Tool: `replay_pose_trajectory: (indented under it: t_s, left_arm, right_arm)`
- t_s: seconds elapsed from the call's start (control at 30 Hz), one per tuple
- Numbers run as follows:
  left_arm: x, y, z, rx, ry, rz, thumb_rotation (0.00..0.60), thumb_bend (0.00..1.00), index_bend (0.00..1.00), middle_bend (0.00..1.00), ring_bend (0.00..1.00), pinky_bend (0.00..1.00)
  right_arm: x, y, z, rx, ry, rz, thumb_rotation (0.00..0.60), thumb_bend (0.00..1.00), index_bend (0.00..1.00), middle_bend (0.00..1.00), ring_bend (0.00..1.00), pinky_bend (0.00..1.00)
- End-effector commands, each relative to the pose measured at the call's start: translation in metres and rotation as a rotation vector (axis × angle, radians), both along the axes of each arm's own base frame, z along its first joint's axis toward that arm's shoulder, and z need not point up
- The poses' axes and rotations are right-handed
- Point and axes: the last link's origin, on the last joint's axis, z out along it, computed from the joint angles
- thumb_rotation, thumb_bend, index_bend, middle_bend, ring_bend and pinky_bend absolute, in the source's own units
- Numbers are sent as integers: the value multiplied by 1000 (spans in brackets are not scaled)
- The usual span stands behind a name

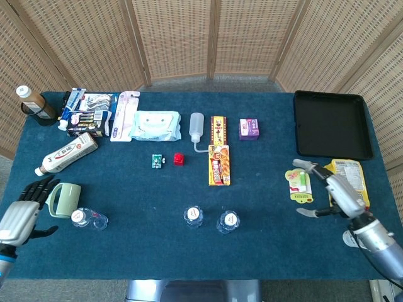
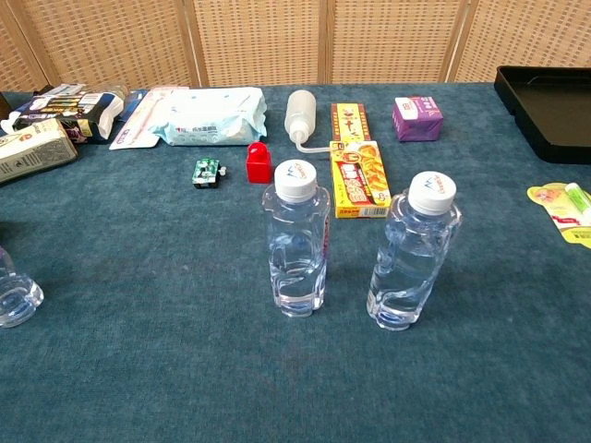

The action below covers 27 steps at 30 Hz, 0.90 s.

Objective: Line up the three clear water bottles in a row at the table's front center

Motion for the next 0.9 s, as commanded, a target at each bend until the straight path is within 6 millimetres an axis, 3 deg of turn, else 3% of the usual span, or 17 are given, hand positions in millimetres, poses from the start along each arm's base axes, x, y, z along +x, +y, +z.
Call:
replay_pose_trajectory:
  t_s: [0.03, 0.3, 0.63, 0.77, 0.9]
  left_arm:
    - [3, 10, -14, -101, -55, -16, 600, 54, 0, 0, 0, 44]
    - [-7, 11, -17, -186, -92, -7, 600, 54, 0, 0, 0, 44]
    - [-18, 19, -32, -238, -146, 2, 600, 54, 0, 0, 0, 51]
    - [-20, 26, -39, -229, -181, -2, 600, 76, 0, 0, 0, 205]
    - [-23, 28, -43, -221, -199, -2, 600, 145, 0, 37, 31, 251]
  right_arm:
    - [-14, 11, 11, 15, -7, -48, 600, 109, 117, 192, 210, 248]
    - [-30, 27, 24, -21, 10, -84, 600, 106, 117, 192, 216, 249]
    - [-37, 44, 21, -39, -29, -89, 600, 107, 120, 215, 256, 264]
    - [-39, 47, 18, -67, -35, -88, 600, 107, 129, 222, 239, 270]
    - [-40, 49, 18, -74, -44, -82, 600, 106, 130, 222, 231, 269]
